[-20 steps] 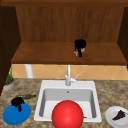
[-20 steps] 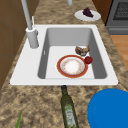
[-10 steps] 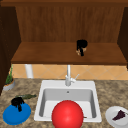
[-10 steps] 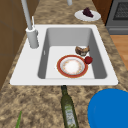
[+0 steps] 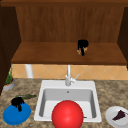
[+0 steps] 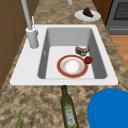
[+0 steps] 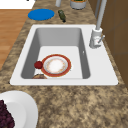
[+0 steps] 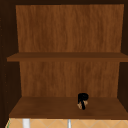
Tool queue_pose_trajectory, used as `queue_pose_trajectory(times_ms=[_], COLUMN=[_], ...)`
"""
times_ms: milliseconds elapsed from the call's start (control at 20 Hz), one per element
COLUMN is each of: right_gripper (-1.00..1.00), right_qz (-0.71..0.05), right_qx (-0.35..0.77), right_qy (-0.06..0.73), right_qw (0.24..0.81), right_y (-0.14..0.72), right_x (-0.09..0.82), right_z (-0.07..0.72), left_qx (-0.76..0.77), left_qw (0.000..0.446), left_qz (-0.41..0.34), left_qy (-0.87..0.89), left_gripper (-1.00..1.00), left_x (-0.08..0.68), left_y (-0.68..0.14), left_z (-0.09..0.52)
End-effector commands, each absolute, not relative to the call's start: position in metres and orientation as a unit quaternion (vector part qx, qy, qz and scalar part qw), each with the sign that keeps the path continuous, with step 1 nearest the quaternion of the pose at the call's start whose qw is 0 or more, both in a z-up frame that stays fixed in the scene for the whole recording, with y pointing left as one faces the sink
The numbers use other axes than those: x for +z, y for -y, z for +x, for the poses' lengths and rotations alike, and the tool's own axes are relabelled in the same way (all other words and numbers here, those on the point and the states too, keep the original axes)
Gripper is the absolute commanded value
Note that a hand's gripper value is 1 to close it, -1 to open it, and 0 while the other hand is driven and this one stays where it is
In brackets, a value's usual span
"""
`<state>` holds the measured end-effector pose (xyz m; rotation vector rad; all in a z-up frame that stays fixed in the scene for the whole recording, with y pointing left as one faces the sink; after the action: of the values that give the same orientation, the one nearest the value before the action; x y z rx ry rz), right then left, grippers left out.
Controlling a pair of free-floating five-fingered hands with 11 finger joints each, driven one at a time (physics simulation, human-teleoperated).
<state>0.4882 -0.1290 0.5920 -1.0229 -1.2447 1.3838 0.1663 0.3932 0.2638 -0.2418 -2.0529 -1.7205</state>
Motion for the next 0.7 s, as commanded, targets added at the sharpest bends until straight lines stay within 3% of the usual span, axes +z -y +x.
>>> queue_pose_trajectory(times_ms=[0, 200, 400, 450, 650], right_gripper=[1.0, 1.0, 1.0, -1.0, -1.0], right_qz=[-0.42, -0.38, -0.389, -0.4, -0.428], right_qx=[0.569, 0.588, 0.59, 0.581, 0.552], right_qy=[0.506, 0.469, 0.486, 0.495, 0.525], right_qw=[0.494, 0.538, 0.515, 0.507, 0.486], right_y=[0.129, 0.129, 0.131, 0.13, 0.133], right_x=[0.567, 0.586, 0.587, 0.591, 0.608], right_z=[0.499, 0.49, 0.479, 0.483, 0.484], left_qx=[-0.623, -0.623, -0.623, -0.623, -0.623], left_qw=[0.224, 0.224, 0.224, 0.224, 0.224], left_qz=[-0.088, -0.088, -0.088, -0.088, -0.088], left_qy=[0.744, 0.744, 0.744, 0.744, 0.744], left_gripper=[0.0, 0.0, 0.0, 0.0, 0.0], left_x=[0.264, 0.264, 0.264, 0.264, 0.264], left_y=[-0.393, -0.393, -0.393, -0.393, -0.393], left_z=[0.166, 0.166, 0.166, 0.166, 0.166])
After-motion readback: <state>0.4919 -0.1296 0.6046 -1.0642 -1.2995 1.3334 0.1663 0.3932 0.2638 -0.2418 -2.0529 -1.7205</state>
